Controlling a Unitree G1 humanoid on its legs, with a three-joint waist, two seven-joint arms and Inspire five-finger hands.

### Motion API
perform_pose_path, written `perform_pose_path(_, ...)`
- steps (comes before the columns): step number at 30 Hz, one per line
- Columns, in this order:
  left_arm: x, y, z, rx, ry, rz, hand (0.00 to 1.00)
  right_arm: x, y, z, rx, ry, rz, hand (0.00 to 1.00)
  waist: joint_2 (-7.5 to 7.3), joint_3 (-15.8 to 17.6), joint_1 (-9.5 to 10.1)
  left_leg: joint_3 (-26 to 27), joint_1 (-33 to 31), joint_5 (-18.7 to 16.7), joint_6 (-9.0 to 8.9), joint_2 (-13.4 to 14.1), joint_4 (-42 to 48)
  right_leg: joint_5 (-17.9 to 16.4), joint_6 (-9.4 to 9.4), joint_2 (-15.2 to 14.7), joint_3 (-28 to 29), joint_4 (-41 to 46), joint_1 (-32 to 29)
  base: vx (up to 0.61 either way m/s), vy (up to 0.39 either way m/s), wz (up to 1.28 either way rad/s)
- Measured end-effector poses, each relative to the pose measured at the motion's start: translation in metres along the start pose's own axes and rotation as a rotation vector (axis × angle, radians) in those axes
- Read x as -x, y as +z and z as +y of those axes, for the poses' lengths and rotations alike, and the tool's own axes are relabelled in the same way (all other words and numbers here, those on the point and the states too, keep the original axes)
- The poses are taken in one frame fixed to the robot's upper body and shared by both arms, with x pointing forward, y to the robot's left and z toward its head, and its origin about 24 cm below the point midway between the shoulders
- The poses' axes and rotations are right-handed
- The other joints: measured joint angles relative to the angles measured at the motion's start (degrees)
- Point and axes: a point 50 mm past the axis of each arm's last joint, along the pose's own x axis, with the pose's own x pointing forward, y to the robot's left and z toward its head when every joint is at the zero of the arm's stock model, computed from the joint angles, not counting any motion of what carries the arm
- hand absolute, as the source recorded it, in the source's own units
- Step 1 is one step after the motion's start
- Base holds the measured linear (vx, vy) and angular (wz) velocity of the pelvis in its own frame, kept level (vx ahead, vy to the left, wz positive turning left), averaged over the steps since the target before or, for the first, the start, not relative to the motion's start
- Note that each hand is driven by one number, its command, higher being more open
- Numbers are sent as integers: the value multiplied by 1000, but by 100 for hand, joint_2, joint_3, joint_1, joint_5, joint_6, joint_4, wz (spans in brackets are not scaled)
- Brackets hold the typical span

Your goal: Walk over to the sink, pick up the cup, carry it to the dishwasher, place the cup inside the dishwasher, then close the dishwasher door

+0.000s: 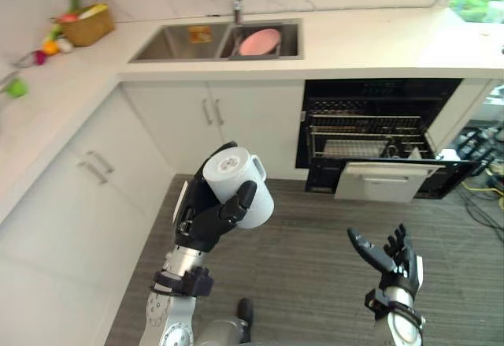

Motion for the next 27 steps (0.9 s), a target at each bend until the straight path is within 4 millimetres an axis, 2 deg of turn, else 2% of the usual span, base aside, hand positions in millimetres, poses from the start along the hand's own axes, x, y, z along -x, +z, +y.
perform_pose_path(1, 2, -6, 5, 8, 28, 22, 0, 0, 1, 0, 13, 17, -7, 100, 65, -26, -30, -44, 121, -228, 2, 44, 224, -261, 29, -335, -158, 686, -204, 520, -37, -69)
perform_pose_path(2, 4, -8, 7, 12, 41, 30, 0, 1, 1, -1, 18, 22, -9, 100, 98, -27, -37, -38, 248, -308, -5, 84, 256, -341, 85, -538, -217, 974, -297, 422, 8, -90)
perform_pose_path(3, 4, -12, 9, 28, 55, 38, 0, 6, 2, -7, 30, 23, -15, 100, 175, -54, -90, 0, 476, -506, -30, 162, 347, -367, 217, -945, -325, 1408, -523, 284, 21, -66)
perform_pose_path(4, 2, -11, 9, 32, 44, 28, 0, 9, 6, -12, 24, 17, -39, 100, 149, -39, -183, 113, 563, -783, -98, 150, 597, 226, 444, -1242, -417, 1505, -650, 329, 76, -46)
perform_pose_path(5, -2, -5, 9, 8, -1, 13, 0, 15, 8, -19, 10, -14, -60, 100, 24, 47, -245, 321, 698, -1169, -143, 133, 802, 877, 675, -1377, -504, 1982, -823, 313, 52, -18)
perform_pose_path(6, -5, -2, 9, -8, -36, 10, 0, 20, 8, -30, 10, -62, -57, 100, -131, 83, -301, 403, 1057, -1396, -236, 124, 712, 1400, 297, -1632, -942, 2827, -1085, 368, -11, -26)
perform_pose_path(7, -1, -4, 9, -4, -27, 24, 0, 20, 12, -46, 44, -97, -67, 100, -30, 39, -372, 410, 1395, -1455, -277, 220, 492, 2458, -17, -1805, -1389, 3285, -1357, 307, -81, -25)
perform_pose_path(8, 0, -6, 8, 2, -23, 25, 0, 22, 14, -54, 65, -114, -73, 100, 119, 3, -421, 404, 1518, -1453, -280, 359, 351, 2804, -54, -1798, -1525, 3435, -1495, 370, -124, -37)
perform_pose_path(9, -1, 0, 10, -11, -11, -11, 0, 21, 23, -57, 96, -103, -103, 100, 258, -48, -451, 490, 1631, -1452, -282, 533, 147, 1493, 162, -1753, -1638, 3756, -1990, 366, -145, -48)
perform_pose_path(10, -3, 7, 15, -28, 20, -58, 0, 19, 31, -51, 104, -56, -136, 100, 307, 1, -467, 527, 1673, -1452, -283, 706, 21, 699, 260, -1632, -1717, 3470, -2477, 301, -133, -60)
perform_pose_path(11, -5, 10, 18, -36, 35, -75, 0, 19, 35, -46, 105, -28, -152, 100, 324, 57, -472, 536, 1710, -1458, -292, 810, -16, 456, 340, -1535, -1787, 3135, -2657, 227, -169, -60)
perform_pose_path(12, -7, 12, 22, -41, 57, -88, 0, 19, 39, -42, 119, 5, -172, 100, 364, 119, -465, 579, 1774, -1500, -358, 994, -14, 287, 456, -1376, -1901, 2382, -2806, 253, -194, -47)
perform_pose_path(13, -7, 12, 25, -41, 79, -90, 0, 22, 45, -37, 135, 40, -193, 100, 333, 122, -452, 659, 1832, -1765, -686, 1136, 178, 569, 536, -1272, -2024, 671, -2660, 413, -292, -40)
perform_pose_path(14, -8, 7, 25, -24, 92, -79, 0, 23, 53, -37, 154, 62, -218, 100, 468, 247, -468, 572, 2010, -2170, -871, 1396, 446, 1057, 97, -1088, -2246, -92, -2212, 379, -240, -22)
perform_pose_path(15, -7, 3, 24, -12, 97, -59, 0, 23, 53, -38, 161, 65, -212, 100, 483, 248, -475, 542, 2065, -2189, -859, 1444, 457, 1041, 63, -1021, -2265, -147, -2107, 386, -219, -17)
perform_pose_path(18, -5, -2, 20, 1, 83, -32, 0, 18, 58, -34, 166, 87, -235, 100, 486, 242, -432, 498, 1955, -2158, -823, 1268, 307, 982, -21, -1006, -2231, -277, -1813, 187, -124, -3)
perform_pose_path(19, -6, -2, 20, 0, 80, -37, 0, 18, 59, -32, 162, 91, -238, 100, 526, 223, -401, 508, 1803, -1883, -732, 1268, 295, 918, -3, -983, -2295, -287, -1728, 61, -49, 10)
perform_pose_path(20, -5, -1, 20, -3, 80, -39, 0, 18, 58, -31, 158, 93, -236, 100, 500, 209, -335, 543, 1777, -1931, -781, 1267, 464, 840, 12, -999, -2282, -283, -1679, 98, -61, 14)
perform_pose_path(21, -4, -1, 20, -2, 84, -39, 0, 20, 59, -30, 156, 101, -234, 100, 513, 219, -276, 582, 1688, -2064, -793, 1266, 849, 624, 78, -1018, -2295, -322, -1565, 57, -5, 29)
perform_pose_path(22, -2, -2, 19, 0, 87, -32, 0, 22, 56, -27, 146, 109, -221, 100, 485, 258, -271, 664, 1338, -2116, -844, 1279, 1797, 499, 105, -1110, -2399, -370, -1403, 50, 0, 38)
perform_pose_path(23, 0, -3, 18, 1, 88, -27, 0, 25, 56, -26, 145, 112, -216, 100, 491, 265, -256, 698, 1051, -2071, -855, 1346, 2404, 486, 113, -1133, -2435, -404, -1343, 20, 17, 39)
perform_pose_path(24, 4, -3, 13, 9, 83, -29, 0, 31, 60, -24, 151, 126, -225, 100, 561, 287, -182, 818, 474, -1889, -942, 1571, 3566, 438, 113, -1106, -2480, -422, -1234, 85, 71, 27)
perform_pose_path(25, 6, -2, 8, 10, 64, -40, 0, 33, 62, -20, 146, 145, -235, 100, 643, 278, -147, 1048, 104, -1819, -963, 1874, 4339, 411, 87, -1104, -2578, -485, -1042, 83, 73, 21)
perform_pose_path(26, 6, -2, 8, 9, 58, -40, 0, 33, 62, -20, 145, 146, -236, 100, 641, 276, -145, 1124, 78, -1842, -930, 1931, 4344, 410, 89, -1113, -2589, -508, -1005, 146, 115, 15)
perform_pose_path(27, 6, -1, 7, 5, 42, -46, 0, 29, 66, -17, 138, 152, -253, 100, 625, 272, -118, 1426, 55, -1961, -743, 2091, 3988, 419, 131, -1199, -2577, -571, -902, 145, 120, 3)
